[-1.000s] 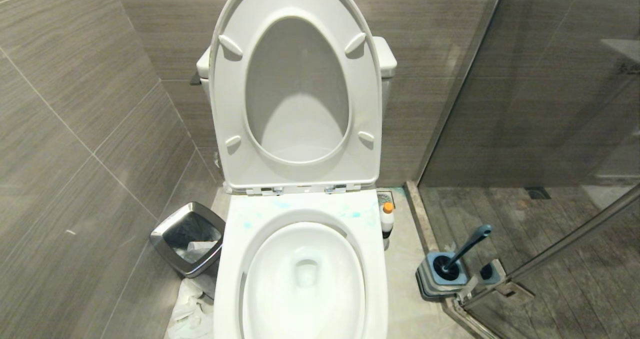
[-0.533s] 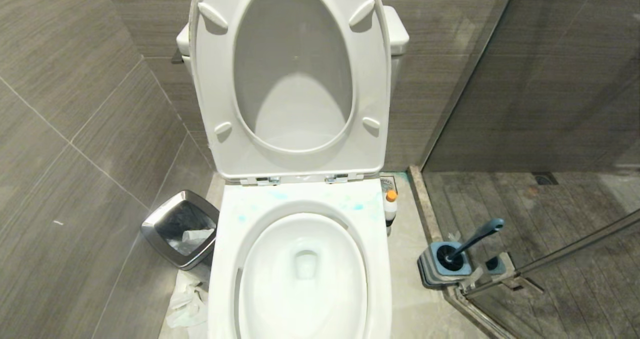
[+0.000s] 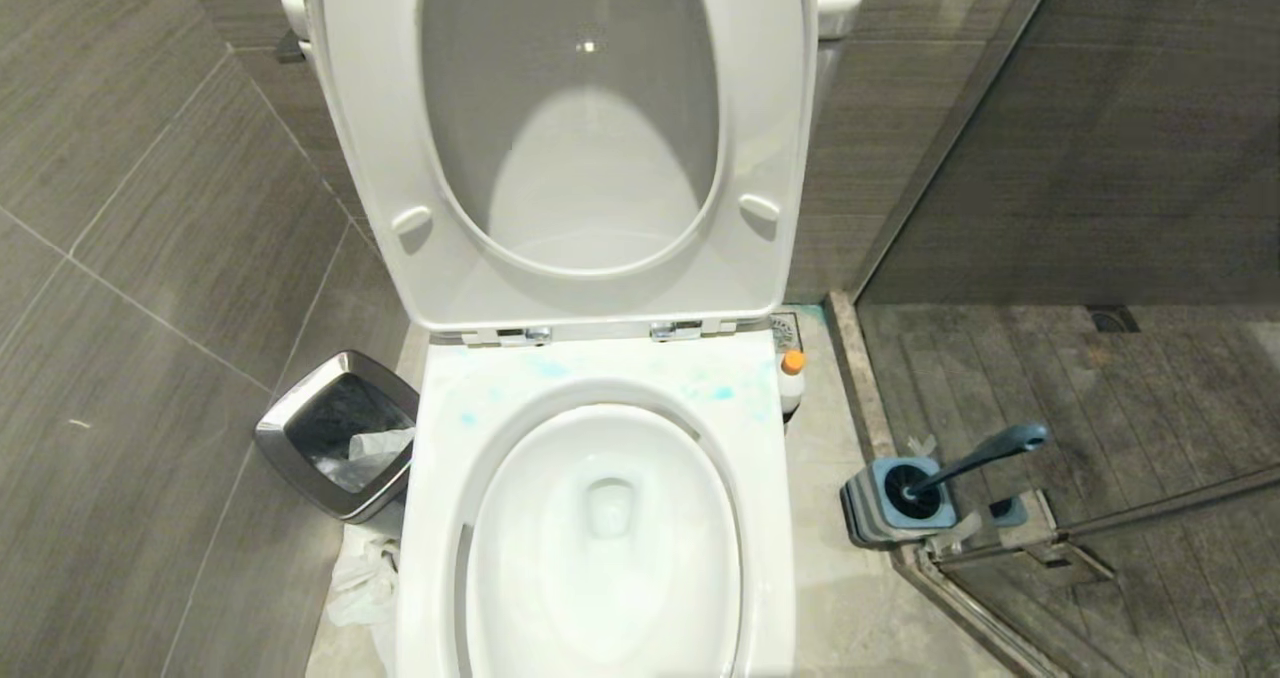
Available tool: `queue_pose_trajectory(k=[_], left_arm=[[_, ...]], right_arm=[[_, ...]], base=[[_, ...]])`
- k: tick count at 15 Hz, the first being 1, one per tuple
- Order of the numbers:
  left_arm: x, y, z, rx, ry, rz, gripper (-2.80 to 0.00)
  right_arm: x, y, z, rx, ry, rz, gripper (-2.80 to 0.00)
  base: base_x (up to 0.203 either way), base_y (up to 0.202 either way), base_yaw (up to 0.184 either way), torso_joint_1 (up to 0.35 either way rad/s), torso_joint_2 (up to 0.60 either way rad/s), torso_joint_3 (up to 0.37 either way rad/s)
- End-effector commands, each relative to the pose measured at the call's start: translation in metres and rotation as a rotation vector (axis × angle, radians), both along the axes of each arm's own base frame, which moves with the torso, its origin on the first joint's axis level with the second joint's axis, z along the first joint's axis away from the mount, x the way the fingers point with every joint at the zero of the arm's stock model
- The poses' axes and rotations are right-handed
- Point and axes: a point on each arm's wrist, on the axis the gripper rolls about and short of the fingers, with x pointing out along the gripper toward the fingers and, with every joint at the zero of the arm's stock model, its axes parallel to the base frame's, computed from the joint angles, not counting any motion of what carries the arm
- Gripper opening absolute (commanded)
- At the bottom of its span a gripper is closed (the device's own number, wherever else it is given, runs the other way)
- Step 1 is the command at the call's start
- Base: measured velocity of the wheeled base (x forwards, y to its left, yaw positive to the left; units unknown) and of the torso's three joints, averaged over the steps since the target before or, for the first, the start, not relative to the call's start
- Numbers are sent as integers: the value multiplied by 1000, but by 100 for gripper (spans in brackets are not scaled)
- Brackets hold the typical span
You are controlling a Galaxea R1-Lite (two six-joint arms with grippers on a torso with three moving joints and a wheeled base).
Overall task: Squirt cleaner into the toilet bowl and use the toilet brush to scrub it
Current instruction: Pour in the cleaning agent
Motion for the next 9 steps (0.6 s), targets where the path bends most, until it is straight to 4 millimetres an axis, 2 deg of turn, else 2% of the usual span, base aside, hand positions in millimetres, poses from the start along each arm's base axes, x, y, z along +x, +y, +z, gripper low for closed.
queue_pose_trajectory(k=[1, 5, 9], left_arm=[[0, 0, 0, 0, 3, 0, -280], [0, 0, 0, 1, 4, 0, -280], [0, 0, 0, 1, 4, -1, -280]], right_arm=[[2, 0, -7, 1, 24, 0, -280], [2, 0, -7, 1, 24, 0, -280], [2, 0, -7, 1, 24, 0, -280]], base=[[0, 0, 0, 2, 2, -198], [0, 0, 0, 4, 1, -184], [0, 0, 0, 3, 1, -38]])
